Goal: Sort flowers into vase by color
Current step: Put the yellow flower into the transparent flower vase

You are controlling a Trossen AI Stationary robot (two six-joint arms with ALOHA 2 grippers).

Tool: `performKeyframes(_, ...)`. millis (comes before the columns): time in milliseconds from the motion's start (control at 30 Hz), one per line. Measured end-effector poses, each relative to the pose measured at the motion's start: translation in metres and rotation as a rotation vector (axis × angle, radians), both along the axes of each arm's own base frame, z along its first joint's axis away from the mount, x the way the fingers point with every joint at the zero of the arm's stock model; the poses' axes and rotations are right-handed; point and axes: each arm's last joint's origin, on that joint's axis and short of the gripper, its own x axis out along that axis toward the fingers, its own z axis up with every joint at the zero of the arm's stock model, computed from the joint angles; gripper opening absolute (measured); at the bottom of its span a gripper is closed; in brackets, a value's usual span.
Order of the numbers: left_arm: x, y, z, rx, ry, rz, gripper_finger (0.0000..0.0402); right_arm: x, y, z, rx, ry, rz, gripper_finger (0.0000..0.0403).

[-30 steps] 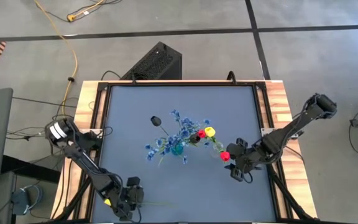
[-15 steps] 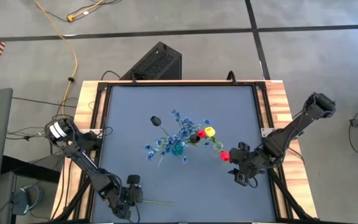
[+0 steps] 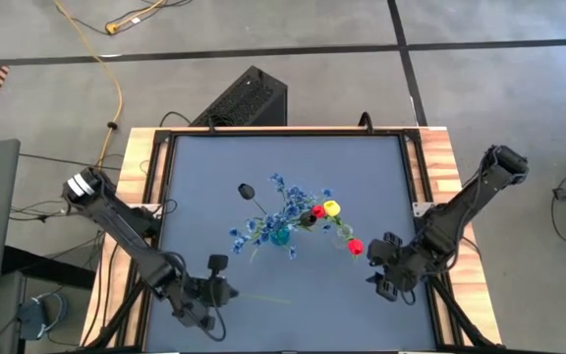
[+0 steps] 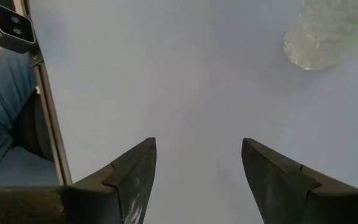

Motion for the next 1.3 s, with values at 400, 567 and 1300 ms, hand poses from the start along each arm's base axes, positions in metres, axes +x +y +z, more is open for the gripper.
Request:
performKeyframes(400,0.010,0.008,0.028,-0.243,-0.085,0.067,0.0000,0.003,0.016,-0.003,-0.101,-0.089,0.266,0.0264)
performKeyframes(567,0.020,0.013,0.021,-0.413,0.002,0.167,0.0000,0.017,0.031,-0.018,-0.206,-0.152,0.455,0.0264)
performKeyframes(1300,0.044,0.019,-0.001,-0.816,0.085,0.577,0.0000,0.111,0.109,-0.065,-1.014,-0.371,0.780,0.0264)
